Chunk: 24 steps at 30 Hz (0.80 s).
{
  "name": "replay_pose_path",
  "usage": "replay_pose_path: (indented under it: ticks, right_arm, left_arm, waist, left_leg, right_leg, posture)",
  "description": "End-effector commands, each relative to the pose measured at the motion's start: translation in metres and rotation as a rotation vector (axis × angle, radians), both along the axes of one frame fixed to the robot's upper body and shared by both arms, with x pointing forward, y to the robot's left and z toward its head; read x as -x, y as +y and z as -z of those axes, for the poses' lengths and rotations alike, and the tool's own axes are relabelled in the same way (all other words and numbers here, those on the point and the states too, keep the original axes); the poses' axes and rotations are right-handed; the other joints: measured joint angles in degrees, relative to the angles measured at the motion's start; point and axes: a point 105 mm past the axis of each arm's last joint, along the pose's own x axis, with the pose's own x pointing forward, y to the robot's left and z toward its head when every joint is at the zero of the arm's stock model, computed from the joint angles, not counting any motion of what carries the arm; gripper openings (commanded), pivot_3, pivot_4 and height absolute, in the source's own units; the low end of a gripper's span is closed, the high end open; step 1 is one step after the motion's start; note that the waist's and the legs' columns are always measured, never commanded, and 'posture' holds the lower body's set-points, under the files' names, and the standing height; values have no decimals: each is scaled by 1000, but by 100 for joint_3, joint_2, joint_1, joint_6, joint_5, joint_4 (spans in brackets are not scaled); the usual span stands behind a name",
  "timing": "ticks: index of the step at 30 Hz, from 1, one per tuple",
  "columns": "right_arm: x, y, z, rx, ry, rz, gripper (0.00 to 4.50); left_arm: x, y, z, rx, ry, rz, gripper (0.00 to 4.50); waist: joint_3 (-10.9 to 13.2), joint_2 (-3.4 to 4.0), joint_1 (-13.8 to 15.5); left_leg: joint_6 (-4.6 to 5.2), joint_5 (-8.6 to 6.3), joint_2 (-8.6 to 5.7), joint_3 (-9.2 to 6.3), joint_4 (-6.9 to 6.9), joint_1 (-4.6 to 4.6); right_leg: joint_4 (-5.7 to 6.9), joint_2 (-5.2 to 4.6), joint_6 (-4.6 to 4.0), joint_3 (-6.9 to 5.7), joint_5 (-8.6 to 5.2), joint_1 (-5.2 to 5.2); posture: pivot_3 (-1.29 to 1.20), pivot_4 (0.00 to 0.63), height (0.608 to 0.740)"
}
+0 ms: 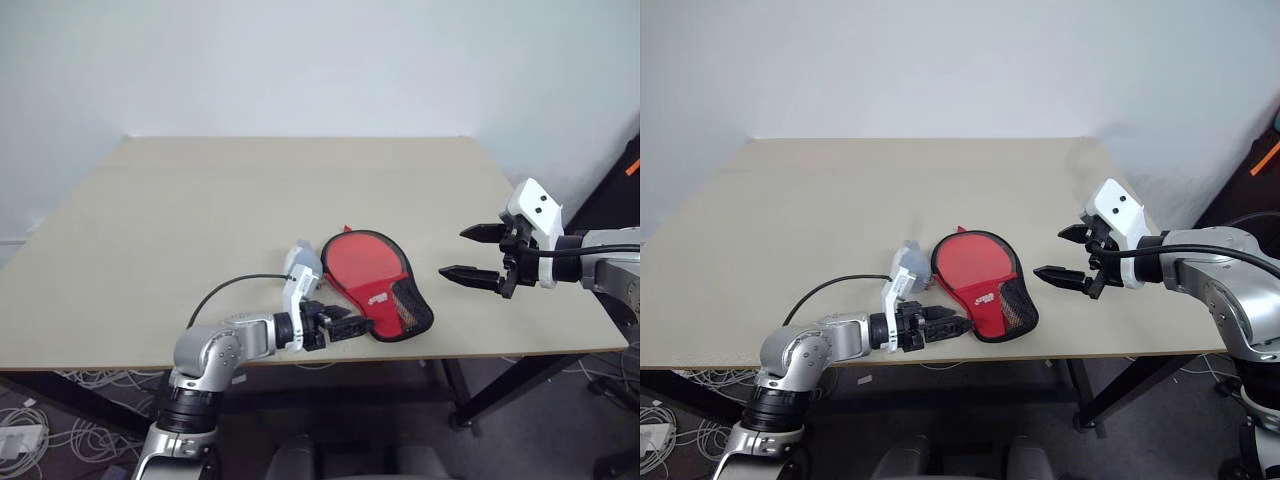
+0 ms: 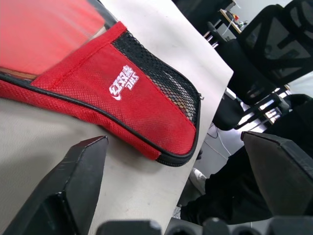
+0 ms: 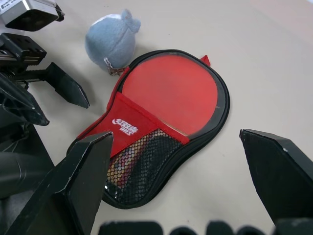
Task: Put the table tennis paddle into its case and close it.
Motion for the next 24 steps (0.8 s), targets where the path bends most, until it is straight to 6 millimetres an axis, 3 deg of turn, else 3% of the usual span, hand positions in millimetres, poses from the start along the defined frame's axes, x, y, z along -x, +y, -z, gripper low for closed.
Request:
replay_pose_path:
  ticks: [1,12,24]
  right_arm:
    - [0,2,-13,-20,-57,2,4500]
    - [0,3,-13,-32,-56,24,4500]
    - [2,5,-12,-48,-59,43,4500]
  left_arm:
    - [0,-8,-9,46,27,8,4456]
    - [3,-17,5,57,194,-4,4456]
    - [-5,-24,13,76,356,-70,4456]
  waist:
    - [0,0,0]
    - [0,0,0]
    - [-2,-2,4]
  left_leg:
    - [0,0,0,-1,0,0]
    - [0,0,-1,-2,0,0]
    - [0,0,-5,-5,2,7]
  right_leg:
    - [0,0,0,0,0,0]
    - [0,1,1,0,0,1]
    - [-2,-1,2,0,-1,13]
  posture:
    - [0,0,740]
    - [0,0,740]
    - [0,0,740]
